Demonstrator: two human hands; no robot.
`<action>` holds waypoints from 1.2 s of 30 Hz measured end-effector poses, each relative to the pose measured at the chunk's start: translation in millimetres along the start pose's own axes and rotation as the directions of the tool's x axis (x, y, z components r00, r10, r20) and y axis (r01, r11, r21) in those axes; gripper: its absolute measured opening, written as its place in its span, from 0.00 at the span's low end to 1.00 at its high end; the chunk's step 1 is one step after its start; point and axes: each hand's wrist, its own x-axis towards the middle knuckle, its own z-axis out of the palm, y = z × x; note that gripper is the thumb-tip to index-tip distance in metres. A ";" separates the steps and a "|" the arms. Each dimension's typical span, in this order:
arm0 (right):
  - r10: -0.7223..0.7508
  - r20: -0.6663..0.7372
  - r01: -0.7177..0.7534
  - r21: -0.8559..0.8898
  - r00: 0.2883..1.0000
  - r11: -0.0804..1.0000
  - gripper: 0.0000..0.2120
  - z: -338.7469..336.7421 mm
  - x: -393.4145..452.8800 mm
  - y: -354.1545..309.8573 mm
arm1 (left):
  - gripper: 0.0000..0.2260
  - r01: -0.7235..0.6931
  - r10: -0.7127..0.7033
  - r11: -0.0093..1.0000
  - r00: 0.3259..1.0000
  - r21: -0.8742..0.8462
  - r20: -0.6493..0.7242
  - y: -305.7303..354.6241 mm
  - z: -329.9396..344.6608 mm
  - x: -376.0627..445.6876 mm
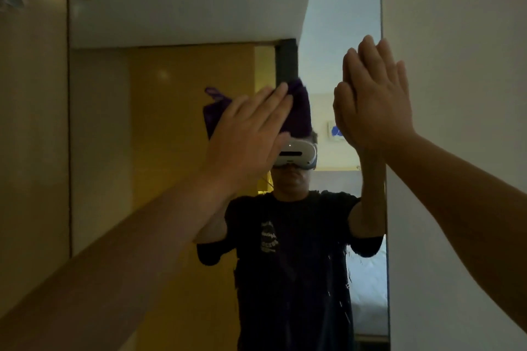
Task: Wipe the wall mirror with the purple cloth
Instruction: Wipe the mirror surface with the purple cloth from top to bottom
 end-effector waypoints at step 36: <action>-0.017 0.055 0.026 -0.162 0.998 0.986 0.28 2.1 -13.1 103.5 | 0.22 0.066 -0.071 0.997 0.989 -0.039 -0.127 -6.9 -31.7 267.5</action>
